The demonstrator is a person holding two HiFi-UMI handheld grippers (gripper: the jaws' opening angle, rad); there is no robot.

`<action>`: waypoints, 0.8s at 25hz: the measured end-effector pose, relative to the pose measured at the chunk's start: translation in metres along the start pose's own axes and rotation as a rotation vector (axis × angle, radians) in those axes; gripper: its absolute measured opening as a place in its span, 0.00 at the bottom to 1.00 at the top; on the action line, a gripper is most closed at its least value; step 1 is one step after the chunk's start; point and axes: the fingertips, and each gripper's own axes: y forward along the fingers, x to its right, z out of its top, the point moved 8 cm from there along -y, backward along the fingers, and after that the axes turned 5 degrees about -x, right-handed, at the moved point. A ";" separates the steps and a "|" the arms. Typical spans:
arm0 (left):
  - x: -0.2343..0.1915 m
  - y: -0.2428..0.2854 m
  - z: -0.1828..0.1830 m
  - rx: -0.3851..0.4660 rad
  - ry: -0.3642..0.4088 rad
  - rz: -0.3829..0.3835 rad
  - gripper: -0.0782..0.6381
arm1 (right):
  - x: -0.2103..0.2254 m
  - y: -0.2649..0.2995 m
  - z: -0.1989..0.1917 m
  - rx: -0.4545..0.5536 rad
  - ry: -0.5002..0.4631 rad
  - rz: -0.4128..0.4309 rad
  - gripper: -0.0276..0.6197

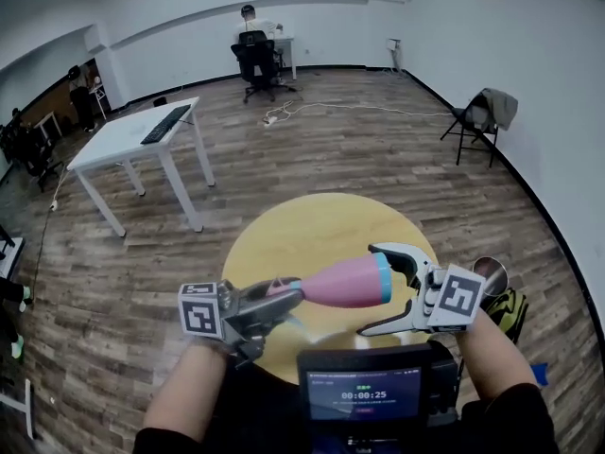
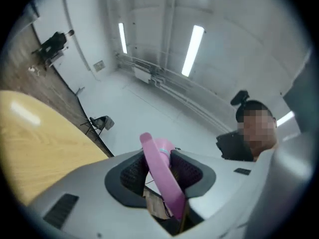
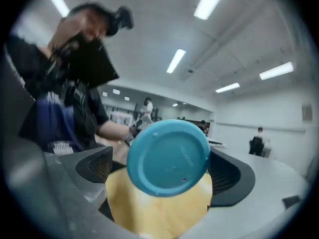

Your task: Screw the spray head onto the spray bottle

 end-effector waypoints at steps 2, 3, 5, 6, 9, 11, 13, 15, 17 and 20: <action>-0.005 -0.003 -0.003 0.012 -0.071 -0.004 0.34 | -0.009 0.001 -0.001 -0.131 -0.227 -0.105 0.95; -0.006 -0.001 -0.006 -0.013 -0.081 0.003 0.34 | -0.014 0.003 -0.002 -0.159 -0.291 -0.132 0.95; -0.007 0.006 -0.013 -0.071 -0.089 0.011 0.34 | -0.021 0.010 -0.002 -0.172 -0.381 -0.147 0.95; -0.008 0.010 -0.014 -0.085 -0.094 0.004 0.34 | -0.024 0.014 -0.004 -0.176 -0.423 -0.134 0.95; -0.005 0.014 -0.012 -0.085 -0.082 0.000 0.34 | -0.029 0.023 -0.018 -0.189 -0.481 -0.082 0.85; 0.001 0.016 -0.013 -0.129 0.012 0.050 0.35 | -0.033 0.022 -0.020 -0.137 -0.372 -0.014 0.80; 0.015 0.020 -0.014 -0.180 0.180 0.083 0.35 | -0.024 0.011 -0.017 0.029 -0.048 0.106 0.79; 0.038 0.028 -0.021 -0.250 0.460 0.049 0.36 | 0.008 -0.009 -0.026 0.276 0.445 0.228 0.78; 0.063 0.042 -0.038 -0.366 0.761 -0.026 0.35 | 0.043 -0.021 -0.034 0.522 0.845 0.277 0.06; 0.058 0.046 -0.040 -0.330 0.639 -0.035 0.35 | 0.041 -0.019 -0.033 0.431 0.676 0.193 0.34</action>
